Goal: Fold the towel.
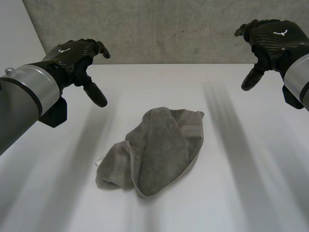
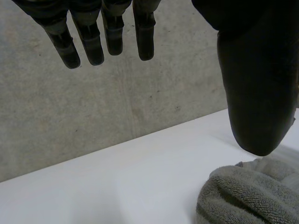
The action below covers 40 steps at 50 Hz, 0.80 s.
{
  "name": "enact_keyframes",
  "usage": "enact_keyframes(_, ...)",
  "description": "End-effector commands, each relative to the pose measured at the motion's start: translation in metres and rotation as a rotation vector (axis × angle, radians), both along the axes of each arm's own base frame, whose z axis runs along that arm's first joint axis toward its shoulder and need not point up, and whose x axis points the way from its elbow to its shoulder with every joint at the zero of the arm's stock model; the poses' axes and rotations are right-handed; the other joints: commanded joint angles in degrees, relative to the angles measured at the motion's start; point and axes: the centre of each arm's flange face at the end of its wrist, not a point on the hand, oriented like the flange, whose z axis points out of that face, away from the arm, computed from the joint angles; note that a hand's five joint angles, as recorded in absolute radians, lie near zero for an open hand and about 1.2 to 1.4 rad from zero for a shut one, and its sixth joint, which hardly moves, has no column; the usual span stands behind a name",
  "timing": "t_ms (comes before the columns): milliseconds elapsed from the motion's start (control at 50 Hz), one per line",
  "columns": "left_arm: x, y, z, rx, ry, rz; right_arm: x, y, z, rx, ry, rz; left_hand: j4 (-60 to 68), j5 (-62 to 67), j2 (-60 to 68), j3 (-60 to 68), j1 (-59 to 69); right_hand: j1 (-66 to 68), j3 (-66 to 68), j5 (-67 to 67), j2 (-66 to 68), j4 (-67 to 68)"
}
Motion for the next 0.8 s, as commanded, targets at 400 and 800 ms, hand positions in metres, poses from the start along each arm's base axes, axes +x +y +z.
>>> enact_keyframes(400, -0.026, -0.002, -0.122, 0.111, -0.612, -0.377, 0.034, 0.005, -0.164, 0.362, 0.429, 0.454, 14.89, 16.14, 15.57, 14.88, 14.06, 2.33, 1.03, 1.83, 1.23, 0.77)
enact_keyframes(800, -0.043, 0.02, -0.154, 0.176, -0.645, -0.474, 0.05, -0.003, -0.203, 0.267, 0.407, 0.466, 52.46, 53.71, 53.14, 52.45, 51.62, 40.86, 39.57, 40.36, 39.76, 39.3)
